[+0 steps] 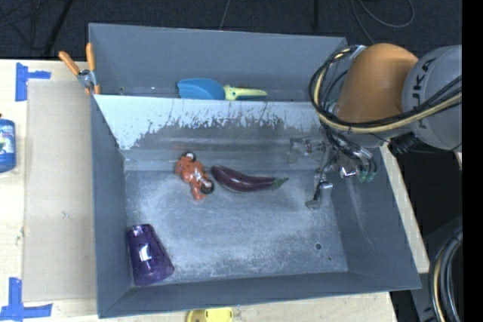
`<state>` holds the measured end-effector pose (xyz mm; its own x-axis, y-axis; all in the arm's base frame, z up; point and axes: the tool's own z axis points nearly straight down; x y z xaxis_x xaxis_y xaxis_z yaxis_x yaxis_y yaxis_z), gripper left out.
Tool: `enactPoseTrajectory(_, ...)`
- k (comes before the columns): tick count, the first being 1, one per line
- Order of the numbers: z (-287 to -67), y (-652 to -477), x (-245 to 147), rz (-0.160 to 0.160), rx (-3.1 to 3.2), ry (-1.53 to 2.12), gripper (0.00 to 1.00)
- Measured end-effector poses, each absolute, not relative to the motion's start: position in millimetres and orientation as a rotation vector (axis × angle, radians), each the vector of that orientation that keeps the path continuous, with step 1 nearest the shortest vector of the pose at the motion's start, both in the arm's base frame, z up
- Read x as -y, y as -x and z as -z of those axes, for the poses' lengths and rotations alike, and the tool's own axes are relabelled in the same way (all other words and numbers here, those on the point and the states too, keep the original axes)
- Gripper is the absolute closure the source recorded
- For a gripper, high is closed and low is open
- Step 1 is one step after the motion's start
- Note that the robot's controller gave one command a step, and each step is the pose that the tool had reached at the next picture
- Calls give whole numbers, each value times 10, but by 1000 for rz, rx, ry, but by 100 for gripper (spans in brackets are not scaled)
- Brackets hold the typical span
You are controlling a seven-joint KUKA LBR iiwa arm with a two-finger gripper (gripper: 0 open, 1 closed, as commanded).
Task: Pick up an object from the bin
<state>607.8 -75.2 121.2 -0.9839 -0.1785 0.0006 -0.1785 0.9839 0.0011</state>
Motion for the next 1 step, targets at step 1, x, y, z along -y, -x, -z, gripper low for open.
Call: enactPoseTrajectory(1,-969,-6094,284,6,3125,-298,0)
